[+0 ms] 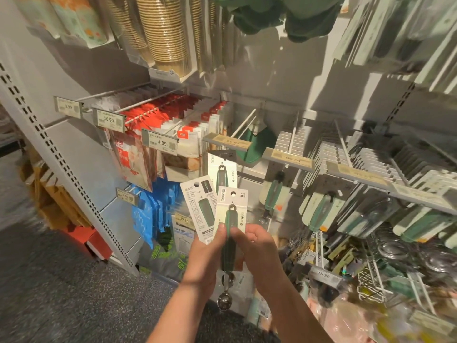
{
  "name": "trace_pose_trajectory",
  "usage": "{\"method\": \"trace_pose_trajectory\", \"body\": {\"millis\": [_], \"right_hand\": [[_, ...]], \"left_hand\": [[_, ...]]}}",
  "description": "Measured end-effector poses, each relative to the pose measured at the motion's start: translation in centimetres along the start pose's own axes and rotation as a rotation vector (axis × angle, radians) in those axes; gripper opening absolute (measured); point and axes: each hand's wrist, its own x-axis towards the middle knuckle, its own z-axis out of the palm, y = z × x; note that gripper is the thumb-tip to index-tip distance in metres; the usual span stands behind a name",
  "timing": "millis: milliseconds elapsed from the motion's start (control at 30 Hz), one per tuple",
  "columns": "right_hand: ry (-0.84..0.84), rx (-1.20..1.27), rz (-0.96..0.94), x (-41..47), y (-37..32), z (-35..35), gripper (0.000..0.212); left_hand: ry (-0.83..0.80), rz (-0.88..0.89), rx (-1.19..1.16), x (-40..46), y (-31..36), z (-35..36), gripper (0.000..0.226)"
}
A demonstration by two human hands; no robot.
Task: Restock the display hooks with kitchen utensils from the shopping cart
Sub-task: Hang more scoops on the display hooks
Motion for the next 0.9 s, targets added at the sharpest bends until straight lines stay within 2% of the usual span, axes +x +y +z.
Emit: {"method": "trace_pose_trajectory", "body": {"millis": [67,100,133,200,300,367,433,467,533,567,700,733,800,833,900], "right_hand": [[0.118,0.016,-0.059,0.3,0.0,0.2,0.034],[0.138,0.132,-0.047,0.7,0.3,0.2,0.022],[0.003,0.135,0.007,1.0,0.1,0.2,0.017],[0.131,-0.035,-0.178,1.2,1.3,-0.8,0.022],[0.129,0.148,-0.055,1.9,1.1,-1.6,0.019],[0.154,0.261,-0.074,1.3,0.7,-1.4,0.026],[0.332,0.203,-0.051,0.7,0.0,-1.5,0.031],[0.329,0.233,-0.012,0.8,-0.1,-1.8,0.026],[0.334,0.246,-0.063,0.6,-0.9,-2.6,0.016],[0.342,0.256,-0.097,0.9,-0.9,-3.0,0.018],[0.384,0.331,-0.083,1.8,-1.5,-3.5,0.066],[0.381,0.346,-0.070,2.0,-1.6,-3.7,0.060],[0.388,0.388,-0.028,2.6,-1.7,-4.1,0.030],[0.409,0.396,-0.007,3.0,-1.7,-4.3,0.023],[0.428,0.373,0.023,3.6,-1.6,-4.7,0.026]], "left_hand": [[0.005,-0.013,-0.010,0.1,0.0,0.0,0.045],[0.026,-0.023,-0.022,0.1,0.0,0.0,0.042],[0.049,-0.029,-0.029,0.2,0.0,-0.2,0.040],[0.068,-0.029,-0.023,0.4,-0.1,-0.4,0.036],[0.091,-0.039,0.001,0.5,-0.2,-0.4,0.031],[0.091,-0.051,0.023,0.5,-0.2,-0.2,0.029],[0.098,-0.060,0.031,0.5,-0.3,-0.2,0.029],[0.100,-0.059,0.031,0.5,-0.3,-0.2,0.029],[0.087,-0.057,0.030,0.4,-0.3,-0.2,0.028],[0.080,-0.057,0.028,0.3,-0.3,-0.1,0.026],[0.071,-0.049,0.038,0.1,0.0,0.2,0.022],[0.073,-0.048,0.042,0.1,0.1,0.2,0.021],[0.077,-0.044,0.044,0.0,0.2,0.1,0.021],[0.078,-0.043,0.043,0.0,0.2,0.1,0.021],[0.079,-0.045,0.042,-0.1,0.2,0.1,0.021]]}}
